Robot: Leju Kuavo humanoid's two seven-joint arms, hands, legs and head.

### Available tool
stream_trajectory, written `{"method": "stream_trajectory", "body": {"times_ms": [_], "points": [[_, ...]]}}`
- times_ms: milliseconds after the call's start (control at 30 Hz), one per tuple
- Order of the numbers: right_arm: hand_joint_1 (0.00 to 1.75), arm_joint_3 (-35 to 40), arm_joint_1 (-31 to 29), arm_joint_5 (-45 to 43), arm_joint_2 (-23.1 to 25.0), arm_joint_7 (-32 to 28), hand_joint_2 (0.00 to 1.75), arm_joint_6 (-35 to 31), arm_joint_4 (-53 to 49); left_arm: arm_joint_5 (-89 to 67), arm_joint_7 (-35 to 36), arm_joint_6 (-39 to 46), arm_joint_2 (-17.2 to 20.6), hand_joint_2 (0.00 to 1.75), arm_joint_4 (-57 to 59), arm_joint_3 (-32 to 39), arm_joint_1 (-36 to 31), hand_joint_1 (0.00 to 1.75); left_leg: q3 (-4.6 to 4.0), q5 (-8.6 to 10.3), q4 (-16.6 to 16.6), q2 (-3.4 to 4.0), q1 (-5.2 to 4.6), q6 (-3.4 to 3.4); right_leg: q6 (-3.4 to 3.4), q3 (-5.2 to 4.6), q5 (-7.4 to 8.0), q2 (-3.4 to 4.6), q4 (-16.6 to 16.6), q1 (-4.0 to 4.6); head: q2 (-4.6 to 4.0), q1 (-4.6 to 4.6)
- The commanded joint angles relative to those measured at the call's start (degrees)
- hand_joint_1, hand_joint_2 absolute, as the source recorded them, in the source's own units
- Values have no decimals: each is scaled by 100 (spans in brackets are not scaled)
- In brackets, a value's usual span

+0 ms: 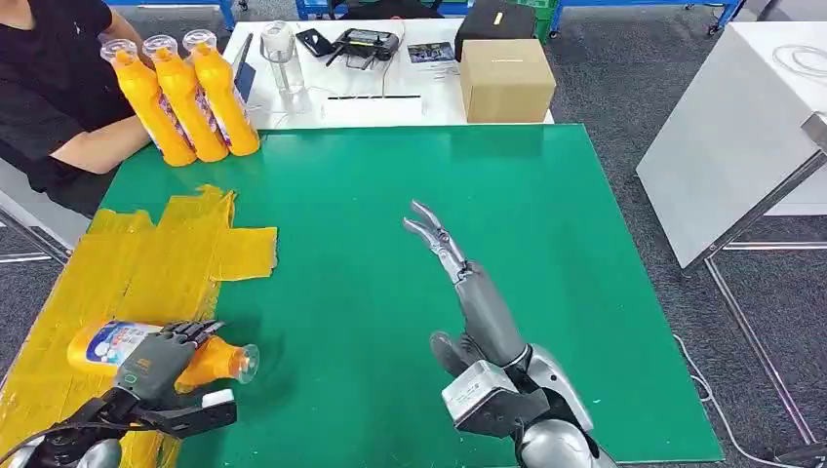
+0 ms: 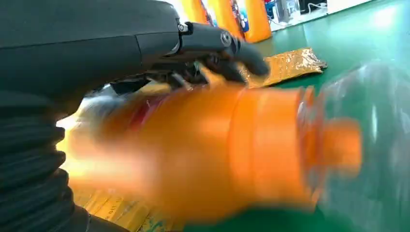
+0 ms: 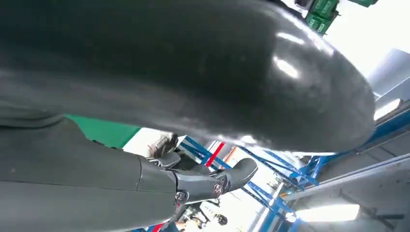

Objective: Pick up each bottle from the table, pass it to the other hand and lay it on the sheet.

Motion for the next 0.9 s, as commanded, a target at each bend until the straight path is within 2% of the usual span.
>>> {"method": "stream_trajectory", "body": {"times_ms": [33,233,267,333,367,433,467,500,567,600,700,900], "points": [[0,-1,-240,-30,-81,18,0,27,316,-46,111,-142,125,175,648,-369,-240,0,16,5,-11,7,2,2,-2,13,9,12,-12,2,0,0],[0,-41,-218,-35,-59,23,0,28,330,269,99,-115,12,175,319,-149,-89,0,22,2,-8,6,-2,3,0,20,4,9,-6,-1,0,0],[0,-73,-184,-34,-43,23,0,26,333,480,3,-112,-85,0,148,-4,-4,0,23,3,-8,7,0,3,0,21,6,11,-9,1,0,0],[0,-108,-138,-32,-33,19,0,26,339,573,-28,41,-253,0,-145,168,138,0,21,2,-6,5,-1,3,0,20,5,9,-6,0,0,0],[0,-144,-73,-19,-2,8,0,27,330,694,-72,213,-522,0,-405,388,253,0,21,1,-6,8,2,5,1,21,7,13,-10,3,0,0],[0,-228,178,140,108,-33,0,-22,247,1168,-235,600,-1463,0,-1032,992,458,0,24,-1,-8,8,0,7,3,26,5,13,-13,1,0,0],[0,-254,374,278,177,-72,0,-80,182,1979,-515,564,-2060,0,-1593,1270,582,0,25,-2,-10,5,0,11,7,29,5,10,-20,0,0,-2],[0,-284,535,374,253,-93,0,-143,147,2782,-644,302,-2426,0,-2009,1390,647,0,16,0,-8,-13,-3,10,8,23,0,-9,-17,-2,0,0],[0,-221,672,858,324,-167,0,-400,202,4474,-776,-369,-2862,0,-2634,1506,740,0,3,1,-1,-27,-6,10,8,11,-5,-22,-10,-8,0,0],[0,-81,688,1295,366,-97,0,-522,355,5722,-598,-1004,-3007,0,-2818,1426,790,0,1,-5,6,-34,-4,14,10,15,-7,-28,-13,-10,0,0],[0,84,691,1598,421,-14,0,-633,577,5703,-637,-1020,-3050,0,-2911,1210,888,0,3,-15,5,3,-4,11,6,13,-1,11,-17,-7,0,2],[0,68,650,1608,391,-17,0,-657,552,5747,-735,-995,-2981,0,-2774,1282,865,0,6,-10,-2,2,-10,6,-4,10,4,11,-18,-4,0,0]]}}
